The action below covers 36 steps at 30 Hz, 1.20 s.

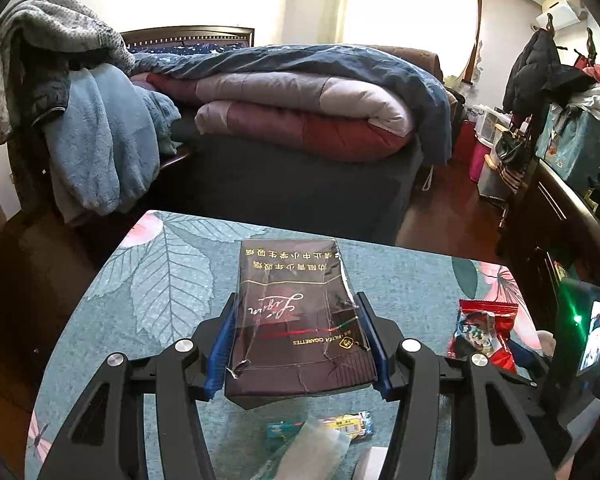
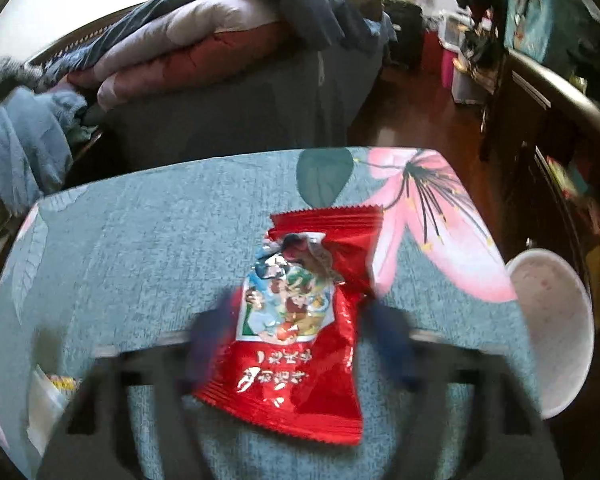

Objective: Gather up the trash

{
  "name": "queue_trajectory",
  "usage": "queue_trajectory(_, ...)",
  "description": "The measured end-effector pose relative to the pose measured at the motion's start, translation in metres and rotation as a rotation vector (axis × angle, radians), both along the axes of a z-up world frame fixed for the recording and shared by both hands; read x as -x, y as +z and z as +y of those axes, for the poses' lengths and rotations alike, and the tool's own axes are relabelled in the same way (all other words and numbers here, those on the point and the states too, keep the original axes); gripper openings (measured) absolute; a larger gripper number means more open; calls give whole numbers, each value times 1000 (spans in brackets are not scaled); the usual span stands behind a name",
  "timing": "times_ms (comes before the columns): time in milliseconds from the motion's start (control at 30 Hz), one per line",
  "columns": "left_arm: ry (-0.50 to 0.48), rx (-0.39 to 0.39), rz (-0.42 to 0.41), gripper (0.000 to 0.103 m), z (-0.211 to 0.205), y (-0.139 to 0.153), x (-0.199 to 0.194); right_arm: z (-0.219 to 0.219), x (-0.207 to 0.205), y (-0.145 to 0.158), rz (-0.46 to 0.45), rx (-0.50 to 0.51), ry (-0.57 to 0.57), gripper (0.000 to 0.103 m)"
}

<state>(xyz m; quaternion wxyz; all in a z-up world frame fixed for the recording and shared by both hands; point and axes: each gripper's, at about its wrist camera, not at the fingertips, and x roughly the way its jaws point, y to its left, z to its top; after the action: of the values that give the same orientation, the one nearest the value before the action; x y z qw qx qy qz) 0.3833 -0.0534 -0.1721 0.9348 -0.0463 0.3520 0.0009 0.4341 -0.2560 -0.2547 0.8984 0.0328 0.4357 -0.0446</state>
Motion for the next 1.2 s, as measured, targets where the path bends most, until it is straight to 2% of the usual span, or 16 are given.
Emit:
queue_trajectory(33,1,2,3,56,1,0,1,2,1,1,0,11,13,29)
queue_trajectory(67,2,5,4,56,1,0,2,2,3,3,-2,5,18,17)
queue_trajectory(167,-7,7,-1,56,-1,4,10,-1,17,12,-25,-14,24,11)
queue_trajectory(300,-28,11,-19,56,-9,15,25,-6,48,33,-79,-7,33,11)
queue_trajectory(567,-85,-3,-83,56,-31,39,76,-23,137,70,-164,-68,43,12)
queue_trajectory(900,-174,-34,-156,56,-65,58,138,-39,227,84,-215,-75,23,15)
queue_trajectory(1000,-202,-25,-161,52,-73,59,149,-46,244,86,-224,-86,13,15)
queue_trajectory(1067,-211,-21,-153,41,-75,58,153,-48,251,85,-224,-97,14,15)
queue_trajectory(1200,-231,-6,-95,42,-75,43,157,-54,263,84,-226,-103,10,15)
